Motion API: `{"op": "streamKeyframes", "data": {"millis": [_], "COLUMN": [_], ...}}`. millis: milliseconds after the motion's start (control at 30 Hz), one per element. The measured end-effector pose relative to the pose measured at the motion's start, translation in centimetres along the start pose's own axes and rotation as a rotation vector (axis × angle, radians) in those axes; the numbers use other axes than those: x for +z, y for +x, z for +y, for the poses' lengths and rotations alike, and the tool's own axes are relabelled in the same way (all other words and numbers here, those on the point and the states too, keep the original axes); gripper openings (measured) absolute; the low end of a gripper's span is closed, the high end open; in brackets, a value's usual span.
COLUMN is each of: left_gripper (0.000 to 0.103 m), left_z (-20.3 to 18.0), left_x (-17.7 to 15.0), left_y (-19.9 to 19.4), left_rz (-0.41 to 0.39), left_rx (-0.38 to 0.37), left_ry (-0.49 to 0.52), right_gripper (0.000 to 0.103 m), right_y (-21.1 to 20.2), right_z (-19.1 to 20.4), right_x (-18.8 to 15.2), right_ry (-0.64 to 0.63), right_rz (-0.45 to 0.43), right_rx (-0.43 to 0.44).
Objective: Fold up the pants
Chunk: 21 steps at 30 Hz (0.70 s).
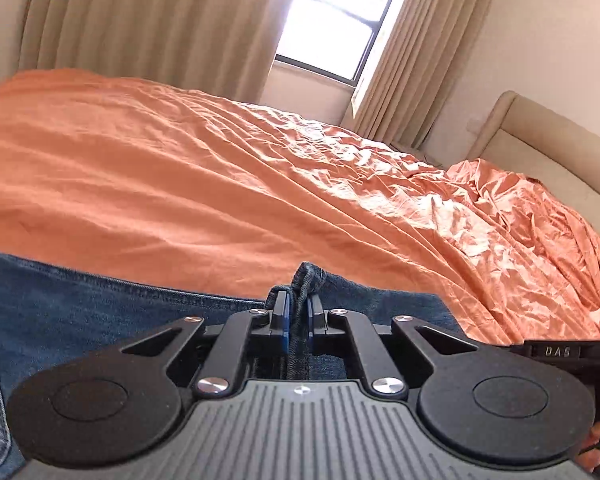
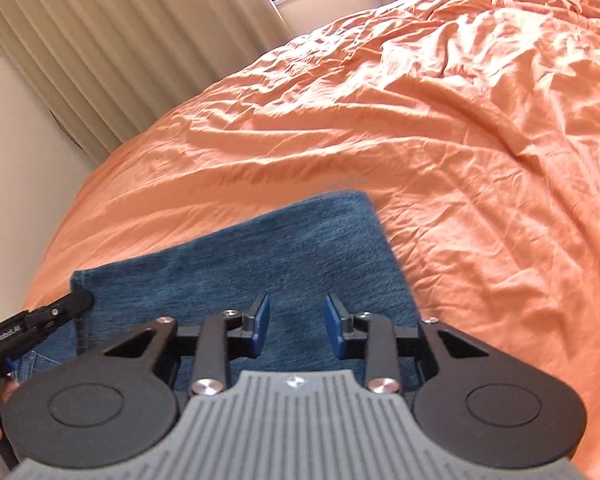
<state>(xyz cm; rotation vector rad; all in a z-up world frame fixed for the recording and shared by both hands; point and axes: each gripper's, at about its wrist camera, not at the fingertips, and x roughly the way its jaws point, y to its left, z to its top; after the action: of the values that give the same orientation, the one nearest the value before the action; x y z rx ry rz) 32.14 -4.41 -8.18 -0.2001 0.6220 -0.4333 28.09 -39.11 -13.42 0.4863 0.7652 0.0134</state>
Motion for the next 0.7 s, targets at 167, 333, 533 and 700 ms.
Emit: {"op": "streamKeyframes", "data": {"millis": [167, 333, 533, 700], "left_gripper": [0.008, 0.008, 0.009, 0.020], "left_z": [1.7, 3.8, 4.9, 4.6], "left_x": [-0.9, -2.6, -2.9, -2.8], "left_y": [3.0, 5.4, 6.0, 6.0], "left_rz": [0.086, 0.155, 0.167, 0.184], "left_rx": [0.070, 0.068, 0.047, 0.077], "left_ry": [0.034, -0.007, -0.057, -0.068], "right_gripper": [0.008, 0.004, 0.000, 0.000], "right_y": [1.3, 3.6, 6.8, 7.1], "right_z": [-0.7, -2.0, -3.4, -3.6], "right_x": [1.3, 1.8, 1.3, 1.1], "right_ry": [-0.007, 0.022, 0.080, 0.091], "right_rz": [-0.071, -0.066, -0.002, 0.005], "right_rx": [-0.038, -0.040, -0.093, -0.100]}}
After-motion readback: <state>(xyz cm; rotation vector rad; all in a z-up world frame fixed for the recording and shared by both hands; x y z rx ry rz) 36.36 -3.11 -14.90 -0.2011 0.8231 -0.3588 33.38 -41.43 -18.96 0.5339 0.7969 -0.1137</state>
